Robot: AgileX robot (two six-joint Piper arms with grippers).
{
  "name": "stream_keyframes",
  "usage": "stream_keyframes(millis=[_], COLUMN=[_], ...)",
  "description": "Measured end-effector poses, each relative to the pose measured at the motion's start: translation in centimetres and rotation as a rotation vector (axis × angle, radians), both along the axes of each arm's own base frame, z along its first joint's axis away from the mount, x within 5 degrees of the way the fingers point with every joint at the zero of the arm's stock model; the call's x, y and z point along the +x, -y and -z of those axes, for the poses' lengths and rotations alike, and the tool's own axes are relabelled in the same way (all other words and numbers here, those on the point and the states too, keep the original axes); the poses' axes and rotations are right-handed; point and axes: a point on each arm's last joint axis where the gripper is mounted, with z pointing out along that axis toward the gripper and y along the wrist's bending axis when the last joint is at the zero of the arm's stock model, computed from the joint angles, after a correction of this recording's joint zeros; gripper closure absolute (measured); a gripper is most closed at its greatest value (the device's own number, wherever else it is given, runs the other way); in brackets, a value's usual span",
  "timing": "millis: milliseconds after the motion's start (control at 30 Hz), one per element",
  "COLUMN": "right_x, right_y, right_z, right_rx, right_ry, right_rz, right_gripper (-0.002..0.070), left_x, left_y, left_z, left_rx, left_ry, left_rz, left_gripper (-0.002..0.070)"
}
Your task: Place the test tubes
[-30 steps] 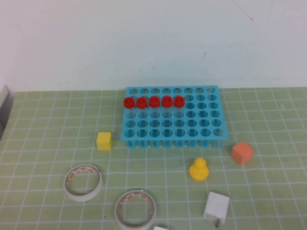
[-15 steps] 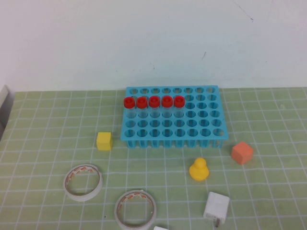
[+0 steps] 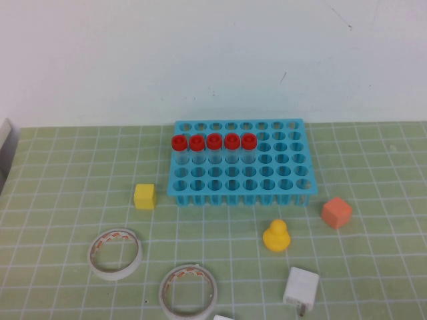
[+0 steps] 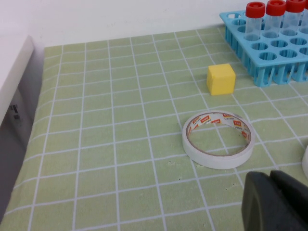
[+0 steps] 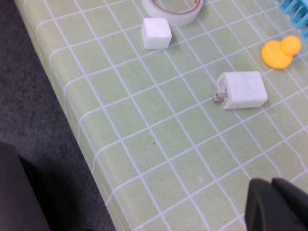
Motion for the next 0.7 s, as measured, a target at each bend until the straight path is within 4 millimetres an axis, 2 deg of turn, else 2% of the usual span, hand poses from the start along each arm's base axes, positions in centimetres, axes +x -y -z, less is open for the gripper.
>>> stream_keyframes(millis=[200,367,533,700], right_x=[-0.1,-0.7,-0.6,-0.4], right_y=[0.1,1.0,2.3,3.2], right_z=[-0.1,-0.9,-1.6,-0.1], right_rx=[0.007,0.087,0.188,0.225], right_ry=[0.008,0.107,0.284,0.390], right_rz=[0.000,0.054,0.265,0.488], right_gripper=[0.0678,0.0678,0.0678,0.0678], left_x=[0.0,0.0,0.0,0.0], left_y=[0.0,0.0,0.0,0.0], left_z=[0.0,0.0,0.0,0.0], left_rx=[0.000,-0.001,-0.001,-0.001], left_ry=[0.000,0.000,0.000,0.000], left_rz=[0.000,0.000,0.000,0.000], left_gripper=[0.0676,0.0676,0.0676,0.0676])
